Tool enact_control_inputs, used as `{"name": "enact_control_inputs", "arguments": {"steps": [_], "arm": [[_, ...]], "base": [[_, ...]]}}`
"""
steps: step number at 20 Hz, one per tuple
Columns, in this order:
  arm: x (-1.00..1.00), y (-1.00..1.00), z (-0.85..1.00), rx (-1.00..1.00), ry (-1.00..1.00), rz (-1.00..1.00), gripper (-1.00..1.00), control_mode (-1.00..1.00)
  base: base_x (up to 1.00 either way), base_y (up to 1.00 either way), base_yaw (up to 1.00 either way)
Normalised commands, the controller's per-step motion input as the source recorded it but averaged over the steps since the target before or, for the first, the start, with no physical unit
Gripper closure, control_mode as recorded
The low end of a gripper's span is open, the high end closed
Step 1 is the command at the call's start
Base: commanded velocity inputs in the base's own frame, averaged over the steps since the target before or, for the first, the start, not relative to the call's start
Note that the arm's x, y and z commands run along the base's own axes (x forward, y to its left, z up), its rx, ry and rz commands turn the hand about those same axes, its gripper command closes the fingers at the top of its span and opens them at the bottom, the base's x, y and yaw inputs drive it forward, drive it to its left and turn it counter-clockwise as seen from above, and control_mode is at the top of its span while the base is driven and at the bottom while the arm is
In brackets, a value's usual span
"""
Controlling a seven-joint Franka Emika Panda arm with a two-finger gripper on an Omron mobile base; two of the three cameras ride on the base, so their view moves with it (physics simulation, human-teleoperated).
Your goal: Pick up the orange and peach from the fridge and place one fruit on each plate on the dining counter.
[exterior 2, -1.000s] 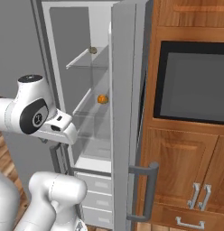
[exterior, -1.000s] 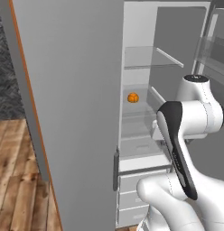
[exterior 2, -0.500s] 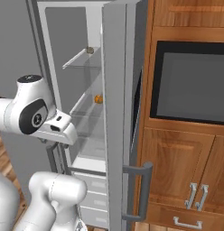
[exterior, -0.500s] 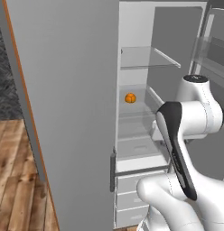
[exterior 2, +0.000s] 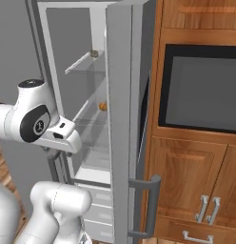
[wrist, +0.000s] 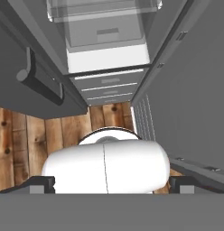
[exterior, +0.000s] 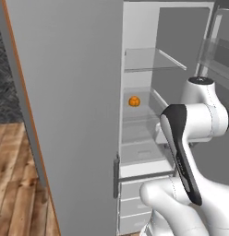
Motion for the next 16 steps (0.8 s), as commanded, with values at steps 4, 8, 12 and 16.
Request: {"name": "enact_control_inputs", "arguments": {"steps": [4,8,12,16], "arm": [[0.00,0.00,0.00,0.00,0.00,0.00,-1.00,1.00],[0.00,0.00,0.00,0.00,0.00,0.00,-1.00,1.00],[0.00,0.00,0.00,0.00,0.00,0.00,-1.00,1.00],[0.00,0.00,0.00,0.00,0.00,0.00,-1.00,1.00]], "base": [[0.54,-0.28,0.00],[0.38,-0.13,0.00],[0.32,-0.11,0.00],[0.08,-0.02,0.00]]}}
